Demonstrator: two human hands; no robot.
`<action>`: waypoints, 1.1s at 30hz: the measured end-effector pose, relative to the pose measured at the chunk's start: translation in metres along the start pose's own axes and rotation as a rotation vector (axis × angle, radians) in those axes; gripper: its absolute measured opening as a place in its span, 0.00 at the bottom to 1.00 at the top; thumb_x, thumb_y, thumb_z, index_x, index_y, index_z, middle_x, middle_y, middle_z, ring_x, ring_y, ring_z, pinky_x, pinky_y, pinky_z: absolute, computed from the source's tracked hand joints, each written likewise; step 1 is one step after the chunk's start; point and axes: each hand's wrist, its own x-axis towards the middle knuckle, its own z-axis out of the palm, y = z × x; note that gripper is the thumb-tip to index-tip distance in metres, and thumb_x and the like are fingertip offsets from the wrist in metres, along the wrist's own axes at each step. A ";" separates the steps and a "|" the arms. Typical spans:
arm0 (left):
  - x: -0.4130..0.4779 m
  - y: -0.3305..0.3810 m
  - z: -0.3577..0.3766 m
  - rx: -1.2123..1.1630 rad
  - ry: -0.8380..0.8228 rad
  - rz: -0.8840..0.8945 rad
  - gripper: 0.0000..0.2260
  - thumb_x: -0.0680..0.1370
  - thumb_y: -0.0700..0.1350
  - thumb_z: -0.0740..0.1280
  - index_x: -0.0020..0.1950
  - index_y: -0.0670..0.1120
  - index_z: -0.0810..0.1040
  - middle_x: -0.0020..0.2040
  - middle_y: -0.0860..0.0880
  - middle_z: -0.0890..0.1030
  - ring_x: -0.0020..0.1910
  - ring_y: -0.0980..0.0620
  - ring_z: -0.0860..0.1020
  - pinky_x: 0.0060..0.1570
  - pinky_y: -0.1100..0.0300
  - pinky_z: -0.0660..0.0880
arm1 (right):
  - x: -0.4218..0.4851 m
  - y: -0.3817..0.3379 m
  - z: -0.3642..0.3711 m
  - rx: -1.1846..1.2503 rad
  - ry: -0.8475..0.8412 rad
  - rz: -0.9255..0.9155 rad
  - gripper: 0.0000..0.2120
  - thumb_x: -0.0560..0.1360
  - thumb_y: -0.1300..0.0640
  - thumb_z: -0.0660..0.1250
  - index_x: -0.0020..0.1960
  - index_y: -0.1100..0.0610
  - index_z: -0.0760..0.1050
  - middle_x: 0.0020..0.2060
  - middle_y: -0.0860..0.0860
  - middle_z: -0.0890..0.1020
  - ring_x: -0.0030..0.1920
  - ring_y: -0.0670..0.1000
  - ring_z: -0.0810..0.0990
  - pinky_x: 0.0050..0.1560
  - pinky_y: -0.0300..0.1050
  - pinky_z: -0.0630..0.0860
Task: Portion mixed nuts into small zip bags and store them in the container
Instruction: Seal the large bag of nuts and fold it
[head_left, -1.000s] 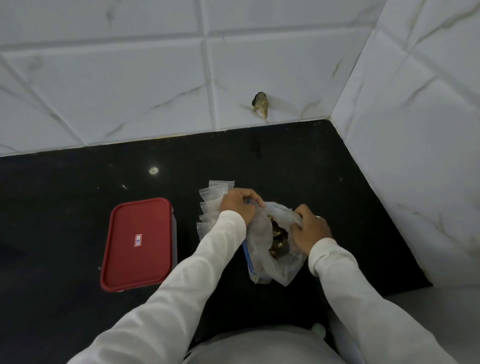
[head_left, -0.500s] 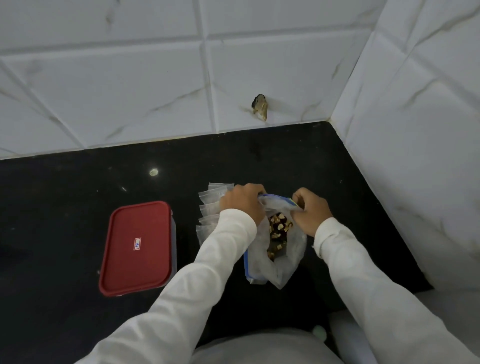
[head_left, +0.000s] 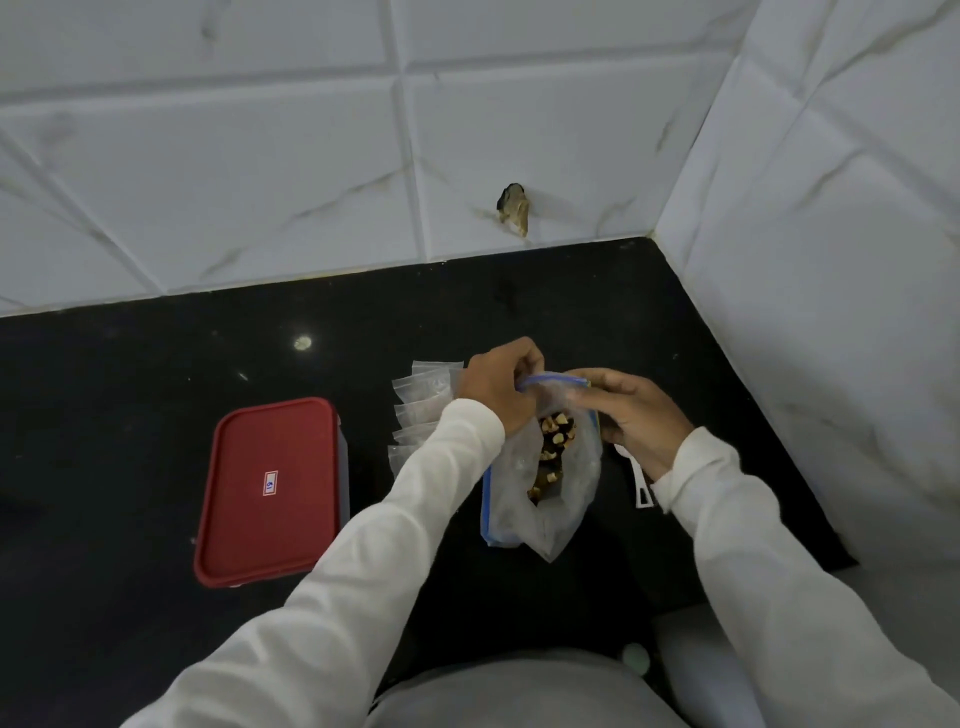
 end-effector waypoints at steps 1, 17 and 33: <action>-0.002 0.002 0.000 0.050 0.044 0.030 0.08 0.74 0.39 0.70 0.44 0.51 0.74 0.40 0.53 0.77 0.39 0.53 0.76 0.46 0.56 0.80 | 0.000 0.001 0.000 -0.033 0.036 -0.020 0.11 0.72 0.57 0.72 0.54 0.51 0.82 0.49 0.51 0.85 0.53 0.52 0.83 0.60 0.57 0.77; -0.100 -0.062 0.035 -0.040 -0.063 -0.302 0.11 0.75 0.59 0.69 0.42 0.55 0.72 0.39 0.54 0.77 0.39 0.57 0.76 0.43 0.61 0.74 | 0.007 0.015 0.000 -0.279 0.548 -0.183 0.10 0.75 0.61 0.69 0.54 0.51 0.76 0.48 0.47 0.80 0.47 0.46 0.81 0.45 0.40 0.79; -0.133 -0.082 0.066 -0.211 -0.064 -0.374 0.06 0.75 0.44 0.72 0.43 0.49 0.76 0.42 0.54 0.79 0.42 0.59 0.77 0.42 0.73 0.69 | 0.023 0.019 0.008 0.019 0.662 -0.080 0.12 0.75 0.66 0.63 0.51 0.51 0.77 0.55 0.51 0.80 0.51 0.51 0.81 0.50 0.46 0.80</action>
